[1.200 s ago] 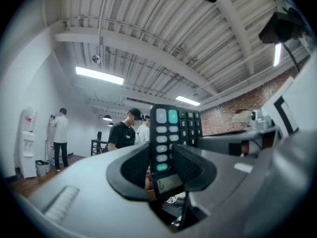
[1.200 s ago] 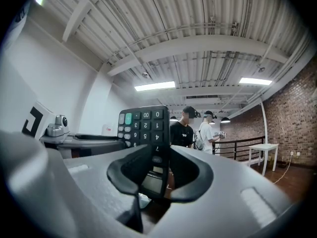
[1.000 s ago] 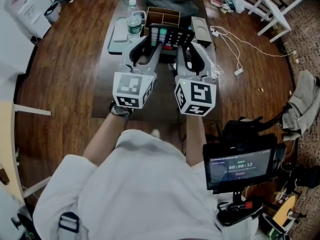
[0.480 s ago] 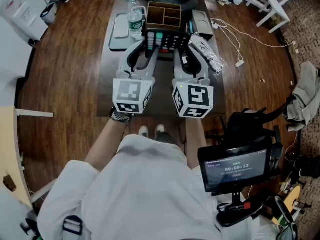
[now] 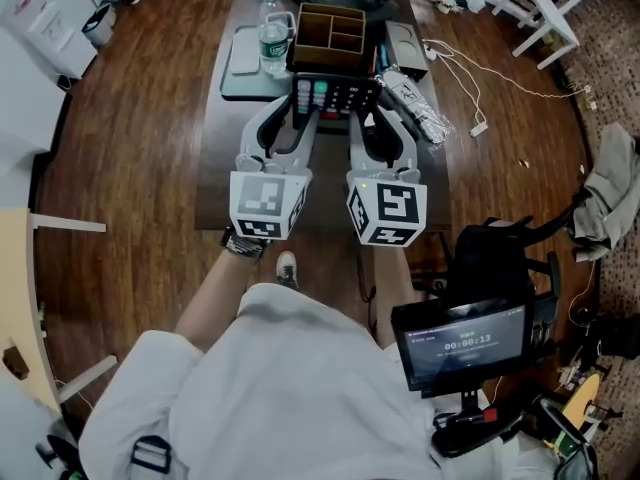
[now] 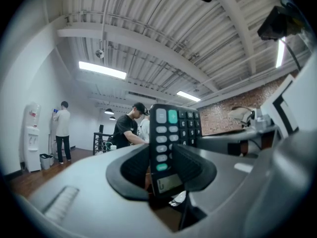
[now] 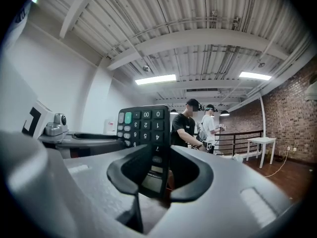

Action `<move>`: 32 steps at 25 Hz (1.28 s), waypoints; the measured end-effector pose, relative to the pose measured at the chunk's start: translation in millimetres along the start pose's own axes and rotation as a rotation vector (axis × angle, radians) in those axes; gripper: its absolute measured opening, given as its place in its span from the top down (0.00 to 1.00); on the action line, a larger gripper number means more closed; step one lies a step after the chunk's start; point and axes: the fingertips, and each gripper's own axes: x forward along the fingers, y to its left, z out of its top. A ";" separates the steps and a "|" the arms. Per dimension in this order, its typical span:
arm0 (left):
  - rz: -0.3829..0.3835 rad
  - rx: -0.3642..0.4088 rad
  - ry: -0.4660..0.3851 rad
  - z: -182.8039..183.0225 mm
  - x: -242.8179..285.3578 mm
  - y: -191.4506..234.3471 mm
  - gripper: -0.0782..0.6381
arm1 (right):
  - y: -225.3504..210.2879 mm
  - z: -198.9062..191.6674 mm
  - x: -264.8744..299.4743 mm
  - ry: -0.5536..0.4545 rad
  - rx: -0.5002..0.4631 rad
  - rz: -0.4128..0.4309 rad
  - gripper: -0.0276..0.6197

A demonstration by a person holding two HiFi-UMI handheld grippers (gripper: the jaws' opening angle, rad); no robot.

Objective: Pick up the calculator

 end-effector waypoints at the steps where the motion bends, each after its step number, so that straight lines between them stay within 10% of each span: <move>1: -0.004 0.002 -0.002 0.9 -4.4 -4.9 0.68 | 0.6 -0.2 -6.7 -0.001 0.003 -0.002 0.79; 32: -0.002 0.099 -0.096 24.3 -190.4 -170.1 0.68 | 27.3 16.2 -255.2 -0.114 0.005 0.004 0.79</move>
